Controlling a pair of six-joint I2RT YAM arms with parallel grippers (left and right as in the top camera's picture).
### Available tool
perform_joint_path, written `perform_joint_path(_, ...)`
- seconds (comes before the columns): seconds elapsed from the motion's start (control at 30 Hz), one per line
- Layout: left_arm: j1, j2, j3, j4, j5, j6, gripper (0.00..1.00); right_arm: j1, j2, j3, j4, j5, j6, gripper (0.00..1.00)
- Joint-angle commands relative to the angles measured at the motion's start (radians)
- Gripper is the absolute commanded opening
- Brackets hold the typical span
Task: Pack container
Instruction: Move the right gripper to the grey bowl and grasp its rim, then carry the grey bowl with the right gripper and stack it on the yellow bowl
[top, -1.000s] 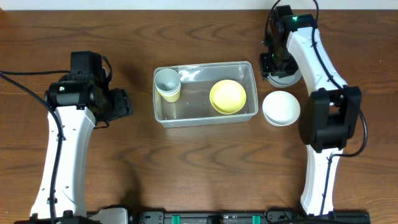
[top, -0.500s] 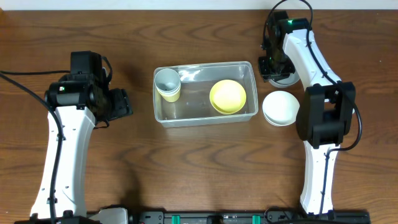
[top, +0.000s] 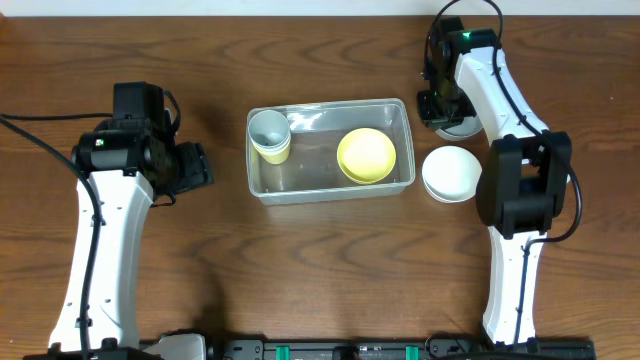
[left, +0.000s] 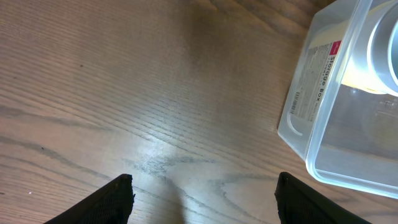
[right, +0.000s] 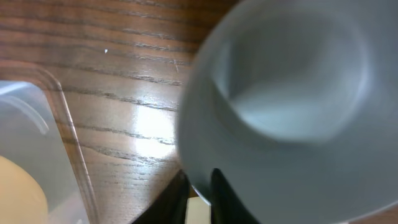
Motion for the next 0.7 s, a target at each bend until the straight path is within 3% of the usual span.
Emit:
perform_joint_path(0.0, 0.000, -0.014, -0.002, -0.003, 0.003, -0.010, 0.74, 0.003, 0.010, 0.003, 0.000, 0.011, 0.005, 0.07)
perform_joint_path(0.13, 0.000, -0.014, -0.002, -0.003, 0.003, -0.010, 0.74, 0.003, 0.010, 0.003, -0.002, 0.011, 0.005, 0.01)
perform_joint_path(0.67, 0.000, -0.014, -0.002, -0.003, 0.003, -0.010, 0.74, 0.004, -0.034, 0.044, -0.008, 0.120, 0.004, 0.01)
